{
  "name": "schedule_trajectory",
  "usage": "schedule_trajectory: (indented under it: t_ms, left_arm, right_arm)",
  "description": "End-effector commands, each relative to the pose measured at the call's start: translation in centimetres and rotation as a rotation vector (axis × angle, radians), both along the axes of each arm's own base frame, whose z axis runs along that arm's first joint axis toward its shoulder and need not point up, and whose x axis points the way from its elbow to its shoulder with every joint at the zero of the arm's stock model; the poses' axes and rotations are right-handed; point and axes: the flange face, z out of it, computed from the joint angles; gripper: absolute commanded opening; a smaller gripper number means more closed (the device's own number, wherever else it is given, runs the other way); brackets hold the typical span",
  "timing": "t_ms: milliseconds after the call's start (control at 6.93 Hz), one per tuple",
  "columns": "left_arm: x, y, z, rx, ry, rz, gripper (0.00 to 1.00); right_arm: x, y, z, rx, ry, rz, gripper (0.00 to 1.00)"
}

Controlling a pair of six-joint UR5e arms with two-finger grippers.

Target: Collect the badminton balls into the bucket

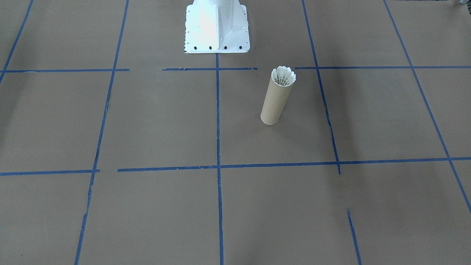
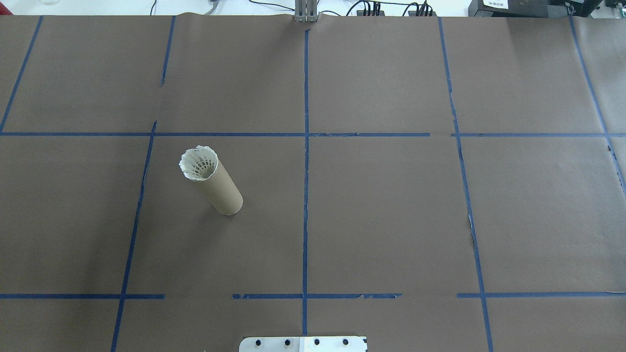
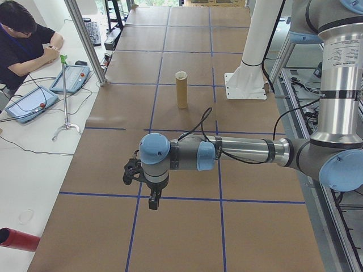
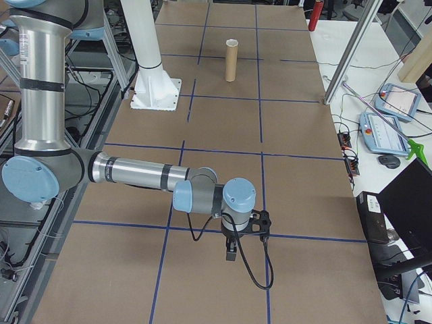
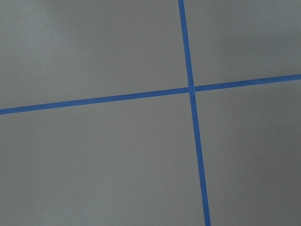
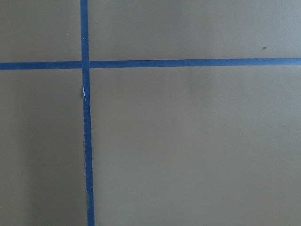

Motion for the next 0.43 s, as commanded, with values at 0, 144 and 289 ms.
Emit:
schedule_trajectory:
  t_ms: [0,144,289]
  left_arm:
    - [-0.02,-0.05,-0.05,0.002,-0.003,0.000,1.00]
    - [-0.02,0.04,0.18,-0.002,-0.002,0.000,1.00]
    - [-0.02,0.02,0.03,0.001,-0.003,0.000,1.00]
  right_arm:
    - [-0.01,0.00,-0.01,0.000,-0.002,0.000,1.00]
    - [0.00,0.00,0.00,0.000,0.000,0.000,1.00]
    - [0.00,0.00,0.00,0.000,0.000,0.000,1.00]
